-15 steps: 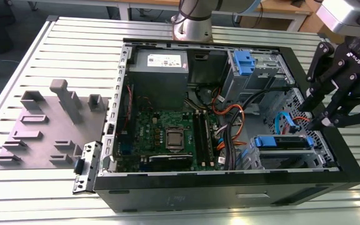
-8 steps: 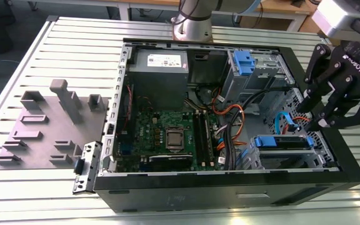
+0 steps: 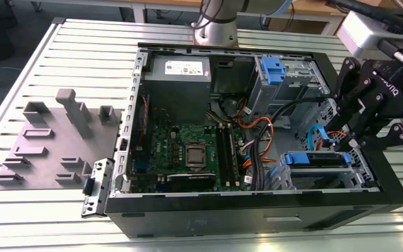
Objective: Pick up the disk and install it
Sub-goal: 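Insert the disk into the insertion slot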
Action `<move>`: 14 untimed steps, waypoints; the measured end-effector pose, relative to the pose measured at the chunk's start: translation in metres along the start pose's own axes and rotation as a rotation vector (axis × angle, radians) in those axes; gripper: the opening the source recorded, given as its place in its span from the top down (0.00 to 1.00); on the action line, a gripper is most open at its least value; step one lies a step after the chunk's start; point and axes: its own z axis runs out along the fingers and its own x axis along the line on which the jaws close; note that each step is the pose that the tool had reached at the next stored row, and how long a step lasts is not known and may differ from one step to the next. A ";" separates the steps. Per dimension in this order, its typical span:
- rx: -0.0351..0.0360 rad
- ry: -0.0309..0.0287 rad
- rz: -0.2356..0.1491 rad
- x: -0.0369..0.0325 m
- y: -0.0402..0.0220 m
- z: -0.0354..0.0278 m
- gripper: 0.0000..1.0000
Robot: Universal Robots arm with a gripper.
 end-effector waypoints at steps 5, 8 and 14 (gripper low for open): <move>0.0003 0.0004 -0.012 -0.0002 -0.0004 0.0091 0.58; 0.0003 0.0004 -0.012 -0.0003 -0.0007 0.0119 0.58; 0.0003 0.0005 -0.012 -0.0005 -0.0010 0.0182 0.58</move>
